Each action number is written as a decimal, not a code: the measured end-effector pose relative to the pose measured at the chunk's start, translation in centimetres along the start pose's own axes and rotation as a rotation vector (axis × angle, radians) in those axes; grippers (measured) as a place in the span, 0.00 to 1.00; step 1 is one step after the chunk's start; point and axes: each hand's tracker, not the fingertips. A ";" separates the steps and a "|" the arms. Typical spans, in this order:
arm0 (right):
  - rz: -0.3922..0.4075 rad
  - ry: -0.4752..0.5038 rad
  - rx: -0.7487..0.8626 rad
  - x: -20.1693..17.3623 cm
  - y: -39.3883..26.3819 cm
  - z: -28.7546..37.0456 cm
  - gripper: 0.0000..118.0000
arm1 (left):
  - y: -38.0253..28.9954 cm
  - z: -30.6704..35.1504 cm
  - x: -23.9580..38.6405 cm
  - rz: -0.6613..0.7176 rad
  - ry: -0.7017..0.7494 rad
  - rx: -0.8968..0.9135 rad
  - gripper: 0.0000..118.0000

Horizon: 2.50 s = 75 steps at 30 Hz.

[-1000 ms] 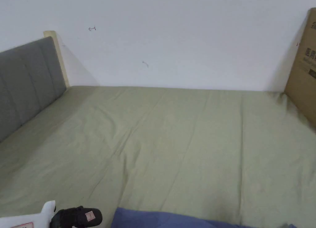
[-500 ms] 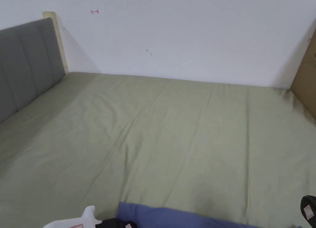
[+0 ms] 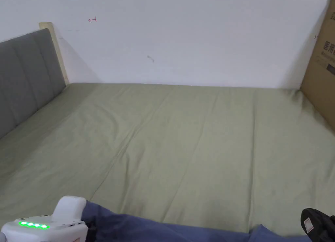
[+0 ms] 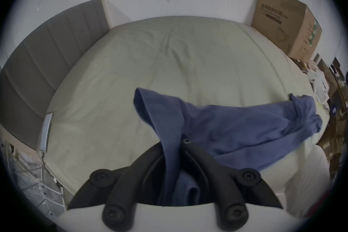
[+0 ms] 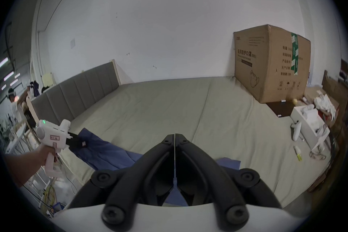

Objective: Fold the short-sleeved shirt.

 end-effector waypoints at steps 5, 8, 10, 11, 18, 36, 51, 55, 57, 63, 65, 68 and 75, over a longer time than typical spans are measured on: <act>-0.010 -0.029 -0.033 1.5 -0.7 0.6 0.00 | 2.1 -2.8 7.9 0.234 -0.427 -0.062 0.03; -0.046 -0.033 -0.033 2.6 -0.9 1.5 0.00 | 3.3 -5.2 13.4 0.167 -0.523 -0.091 0.27; -0.047 -0.047 -0.033 3.2 -1.0 2.0 0.00 | 3.8 -5.8 16.4 0.092 -0.575 -0.116 0.97; -0.042 -0.057 -0.038 3.5 -1.1 2.3 0.00 | 4.1 -5.0 16.8 0.092 -0.624 -0.056 1.00; -0.051 -0.087 -0.064 5.5 -2.0 2.6 0.00 | 4.0 -0.8 13.6 -0.011 -0.323 0.046 0.95; -0.061 -0.048 -0.117 5.8 -2.3 1.8 0.00 | 0.0 -9.5 22.6 -0.297 -0.151 -0.051 0.00; -0.046 -0.052 -0.149 5.9 -2.1 0.9 0.00 | 2.7 -4.3 6.7 0.283 -0.773 -0.064 0.01; -0.028 -0.063 -0.177 5.2 -2.2 0.5 0.00 | 1.2 -6.4 -1.3 0.444 -0.775 -0.087 0.58; -0.025 -0.061 -0.188 4.7 -2.2 0.1 0.00 | 0.1 -8.0 -3.8 0.535 -0.806 -0.120 1.00; -0.121 -0.012 -0.245 4.2 -1.8 -2.0 0.00 | -3.2 -11.3 -4.7 0.793 -0.997 -0.181 1.00; -0.127 -0.022 -0.254 4.0 -1.6 -2.3 0.00 | -4.3 -13.5 -3.6 0.853 -1.155 -0.262 1.00; -0.135 -0.021 -0.275 3.7 -1.5 -2.7 0.00 | -4.5 -18.2 -4.1 0.825 -1.268 -0.180 1.00; -0.139 -0.006 -0.314 2.7 -2.4 -3.7 0.00 | -4.5 -19.5 2.6 0.550 -0.861 -0.314 0.08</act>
